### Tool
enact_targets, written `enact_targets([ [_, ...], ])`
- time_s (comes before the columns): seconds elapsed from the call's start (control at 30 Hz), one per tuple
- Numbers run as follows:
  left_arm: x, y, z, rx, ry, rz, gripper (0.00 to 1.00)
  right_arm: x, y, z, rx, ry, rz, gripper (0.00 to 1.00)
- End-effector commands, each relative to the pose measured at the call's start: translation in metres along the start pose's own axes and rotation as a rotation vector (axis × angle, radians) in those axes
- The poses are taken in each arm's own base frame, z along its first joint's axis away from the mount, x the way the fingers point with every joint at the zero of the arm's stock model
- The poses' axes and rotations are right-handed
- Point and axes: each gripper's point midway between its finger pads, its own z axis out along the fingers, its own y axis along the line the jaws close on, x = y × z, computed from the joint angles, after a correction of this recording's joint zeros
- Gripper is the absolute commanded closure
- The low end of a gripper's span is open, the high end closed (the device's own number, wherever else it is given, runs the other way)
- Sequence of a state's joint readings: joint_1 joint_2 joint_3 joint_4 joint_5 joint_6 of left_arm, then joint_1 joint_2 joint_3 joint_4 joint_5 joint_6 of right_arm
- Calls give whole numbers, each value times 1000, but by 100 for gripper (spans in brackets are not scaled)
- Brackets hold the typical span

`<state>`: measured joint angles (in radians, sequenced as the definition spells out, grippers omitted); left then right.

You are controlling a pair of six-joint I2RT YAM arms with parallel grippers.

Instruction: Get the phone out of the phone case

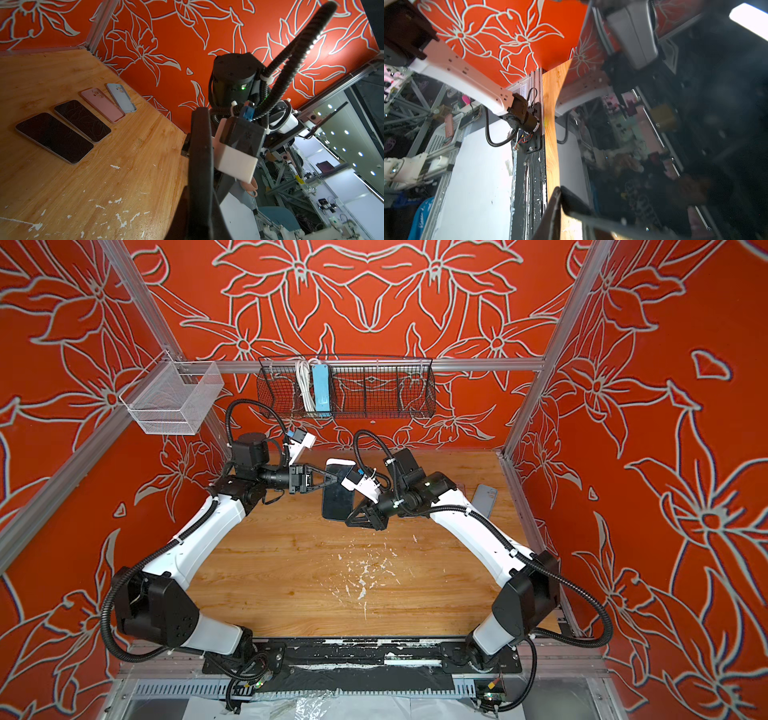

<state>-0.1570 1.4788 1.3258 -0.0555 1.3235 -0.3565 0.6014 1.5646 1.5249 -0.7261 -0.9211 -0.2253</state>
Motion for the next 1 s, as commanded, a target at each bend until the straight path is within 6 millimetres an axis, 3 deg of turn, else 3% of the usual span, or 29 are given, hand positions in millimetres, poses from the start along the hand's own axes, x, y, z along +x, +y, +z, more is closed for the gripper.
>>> enact_targets([
  [0.0, -10, -3, -1, 0, -15, 26, 100, -11, 22, -4, -34, -23, -92, 88],
  [0.2, -8, 3, 3, -5, -13, 3, 100, -23, 34, -5, -27, -64, -139, 96],
  [0.4, -8, 11, 12, -8, -10, -27, 100, -33, 48, -4, 4, -94, -216, 97],
  [0.7, -13, 38, 22, -49, -65, -153, 100, -43, 60, -2, 101, -108, -346, 97],
  [0.83, -21, 33, 24, 13, -118, -190, 100, -45, 58, -6, 141, -124, -374, 97],
  [0.97, -17, 26, 31, -24, -100, -175, 100, -42, 54, -8, 174, -126, -382, 97],
])
